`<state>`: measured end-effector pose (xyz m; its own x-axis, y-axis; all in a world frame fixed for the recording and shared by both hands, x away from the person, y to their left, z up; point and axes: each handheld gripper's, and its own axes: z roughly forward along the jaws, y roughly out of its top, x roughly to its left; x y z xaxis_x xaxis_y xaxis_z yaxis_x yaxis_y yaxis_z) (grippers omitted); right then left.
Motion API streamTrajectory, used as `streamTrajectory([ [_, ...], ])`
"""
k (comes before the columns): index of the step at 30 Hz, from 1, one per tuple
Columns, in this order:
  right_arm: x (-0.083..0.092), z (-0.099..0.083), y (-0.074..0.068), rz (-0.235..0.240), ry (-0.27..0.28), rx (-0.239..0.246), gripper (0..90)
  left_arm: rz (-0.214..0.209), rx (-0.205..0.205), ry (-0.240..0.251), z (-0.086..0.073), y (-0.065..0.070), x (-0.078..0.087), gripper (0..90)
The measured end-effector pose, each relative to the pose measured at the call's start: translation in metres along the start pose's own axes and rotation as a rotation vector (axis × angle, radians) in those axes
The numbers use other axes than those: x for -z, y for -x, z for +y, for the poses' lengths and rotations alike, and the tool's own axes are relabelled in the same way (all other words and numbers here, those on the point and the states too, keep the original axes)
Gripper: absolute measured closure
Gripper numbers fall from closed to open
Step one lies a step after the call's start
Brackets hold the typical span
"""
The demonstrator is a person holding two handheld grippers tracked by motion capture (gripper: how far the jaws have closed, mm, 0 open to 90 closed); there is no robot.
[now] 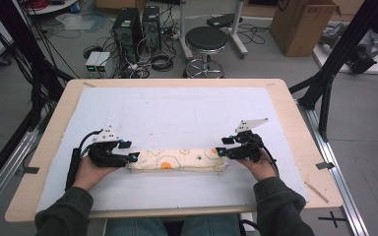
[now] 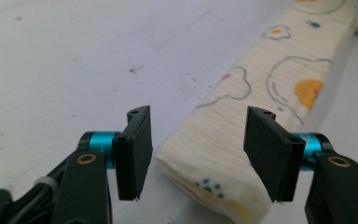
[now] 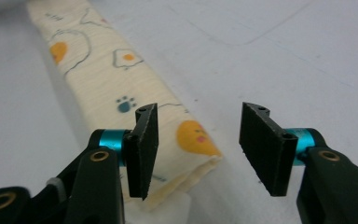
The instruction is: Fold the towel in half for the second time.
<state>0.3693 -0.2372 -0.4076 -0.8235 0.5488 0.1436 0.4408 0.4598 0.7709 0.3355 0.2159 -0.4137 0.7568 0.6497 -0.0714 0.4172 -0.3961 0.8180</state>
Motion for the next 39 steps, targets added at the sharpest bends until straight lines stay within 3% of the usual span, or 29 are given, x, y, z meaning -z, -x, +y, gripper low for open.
streamTrajectory([
  [4,-0.011,-0.001,0.015,0.025,-0.029,-0.088,49.3,0.020,0.036,-0.045,-0.001,-0.006,-0.009,43.5],
  [11,-0.032,-0.006,0.020,0.092,-0.138,-0.127,56.2,0.003,0.050,-0.132,-0.006,-0.011,-0.022,50.6],
  [15,-0.034,-0.007,0.021,0.120,-0.158,-0.129,63.6,-0.010,0.067,-0.167,-0.007,-0.012,-0.027,57.5],
  [17,-0.034,-0.007,0.019,0.119,-0.166,-0.116,71.6,-0.021,0.066,-0.161,-0.007,-0.011,-0.026,62.7],
  [19,-0.036,-0.006,0.016,0.130,-0.181,-0.088,77.7,-0.014,0.035,-0.161,-0.006,-0.007,-0.026,70.5],
  [23,-0.034,-0.004,0.012,0.121,-0.179,-0.057,80.9,0.003,0.017,-0.153,-0.005,-0.004,-0.025,81.4],
  [28,-0.027,0.000,0.012,0.087,-0.150,-0.044,81.2,0.014,0.032,-0.141,-0.001,-0.006,-0.026,82.4],
  [35,-0.027,0.014,0.016,0.028,-0.142,-0.026,81.2,0.068,0.032,-0.107,0.017,-0.014,-0.026,82.8],
  [39,-0.029,0.020,0.025,-0.005,-0.122,-0.037,81.1,0.106,0.063,-0.067,0.020,-0.021,-0.028,82.7],
])
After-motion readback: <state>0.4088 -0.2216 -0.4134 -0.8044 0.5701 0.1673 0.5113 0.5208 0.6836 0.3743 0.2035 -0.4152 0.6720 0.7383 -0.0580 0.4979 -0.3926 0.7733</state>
